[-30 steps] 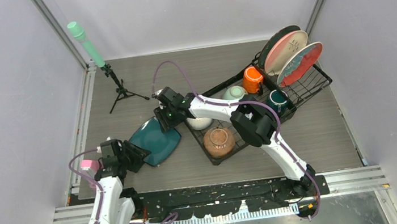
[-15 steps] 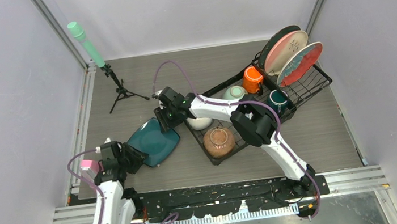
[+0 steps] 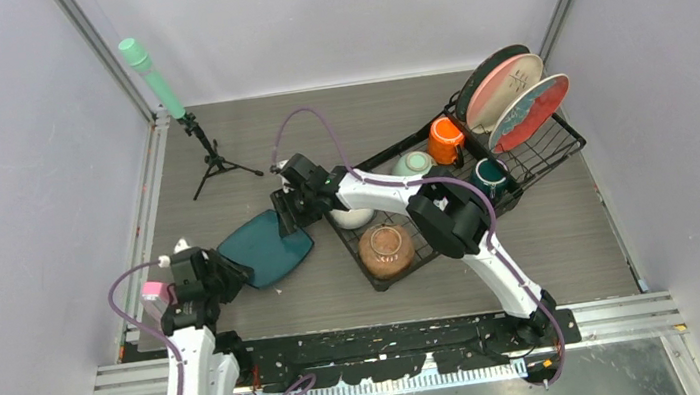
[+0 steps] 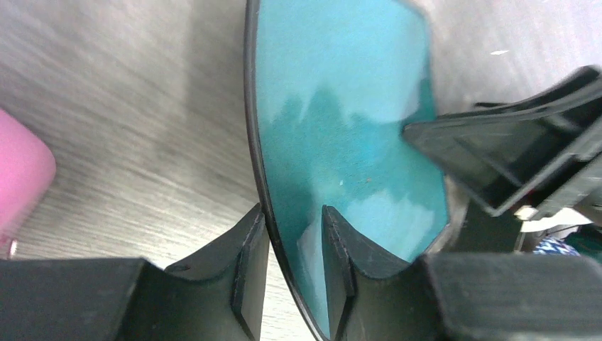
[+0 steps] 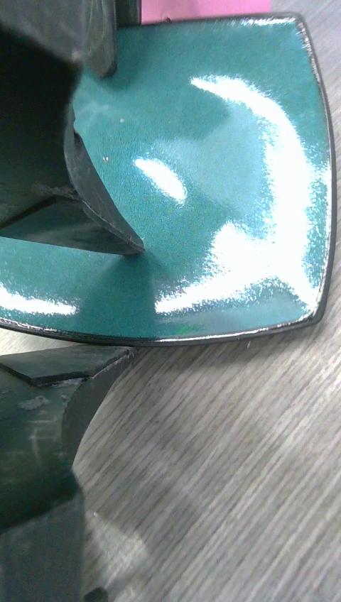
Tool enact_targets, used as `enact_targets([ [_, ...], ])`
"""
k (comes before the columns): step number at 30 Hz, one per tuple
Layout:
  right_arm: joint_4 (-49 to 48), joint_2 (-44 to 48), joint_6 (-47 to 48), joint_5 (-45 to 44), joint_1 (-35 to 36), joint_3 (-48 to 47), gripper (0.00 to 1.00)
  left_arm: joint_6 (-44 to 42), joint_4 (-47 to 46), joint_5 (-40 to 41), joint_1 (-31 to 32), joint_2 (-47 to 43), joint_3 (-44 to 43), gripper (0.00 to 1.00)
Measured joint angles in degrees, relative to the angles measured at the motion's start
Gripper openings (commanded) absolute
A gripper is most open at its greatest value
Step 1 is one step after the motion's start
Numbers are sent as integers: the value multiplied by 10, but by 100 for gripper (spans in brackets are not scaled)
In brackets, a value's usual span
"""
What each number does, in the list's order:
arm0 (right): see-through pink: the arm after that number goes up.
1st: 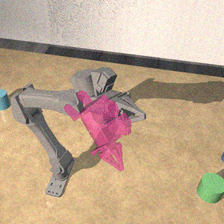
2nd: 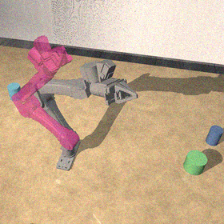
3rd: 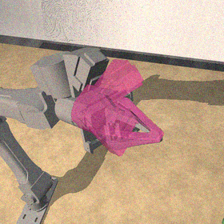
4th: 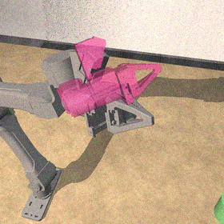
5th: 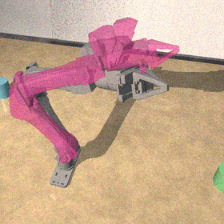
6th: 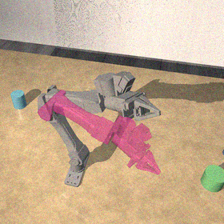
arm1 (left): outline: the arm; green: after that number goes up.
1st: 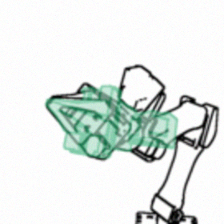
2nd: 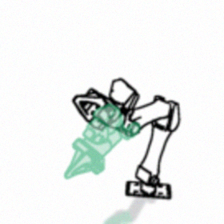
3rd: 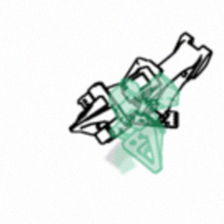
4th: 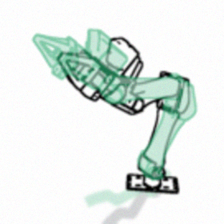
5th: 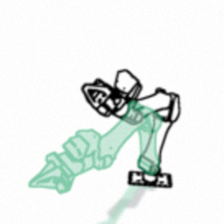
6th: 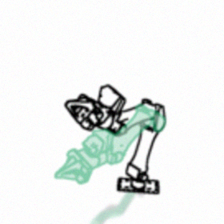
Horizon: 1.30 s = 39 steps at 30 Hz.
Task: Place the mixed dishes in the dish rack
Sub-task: Pick up the plate at the center of the board.
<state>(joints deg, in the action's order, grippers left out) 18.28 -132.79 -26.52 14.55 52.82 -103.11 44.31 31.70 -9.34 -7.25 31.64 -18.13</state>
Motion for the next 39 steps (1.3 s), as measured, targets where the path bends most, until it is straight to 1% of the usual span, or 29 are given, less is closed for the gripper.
enact_targets([
  [3, 0, 0, -29, 28, -7, 3, 52, -12, 4, 8, 0, 3, -40, 0],
  [5, -2, 0, -45, 44, -10, 7, 52, -15, 2, 8, 0, 12, -55, 10],
  [8, -2, 0, -64, 67, -12, 12, 52, -14, -3, 8, 0, 24, -61, 22],
  [10, -2, 0, -71, 87, -12, 16, 52, -12, -14, 6, 0, 35, -61, 28],
  [11, -2, 0, -72, 92, -12, 18, 52, -13, -19, 6, 0, 37, -61, 28],
  [12, -2, 0, -72, 96, -12, 18, 52, -13, -24, 7, 0, 38, -61, 25],
  [14, -2, 0, -73, 99, -12, 19, 52, -14, -29, 7, 0, 40, -62, 6],
  [15, -2, 0, -74, 102, -12, 19, 52, -15, -28, 11, 0, 40, -62, 0],
  [21, -3, 0, -80, 115, -10, 22, 52, -22, -23, 12, 0, 36, -74, 0],
  [23, -3, 0, -80, 118, -10, 23, 55, -29, -17, 12, 0, 31, -77, 0],
  [25, -4, 0, -80, 127, -8, 24, 61, -43, -4, 13, 0, 26, -87, 0],
  [29, -3, 2, -75, 138, 4, 24, 66, -81, 20, 18, 2, 25, -106, 0],
  [35, 32, 14, -48, 129, 23, 24, 71, -114, 39, 16, 8, 28, -117, 0],
  [39, 63, 37, -26, 108, 42, 24, 72, -124, 43, 4, 13, 34, -121, 0],
])
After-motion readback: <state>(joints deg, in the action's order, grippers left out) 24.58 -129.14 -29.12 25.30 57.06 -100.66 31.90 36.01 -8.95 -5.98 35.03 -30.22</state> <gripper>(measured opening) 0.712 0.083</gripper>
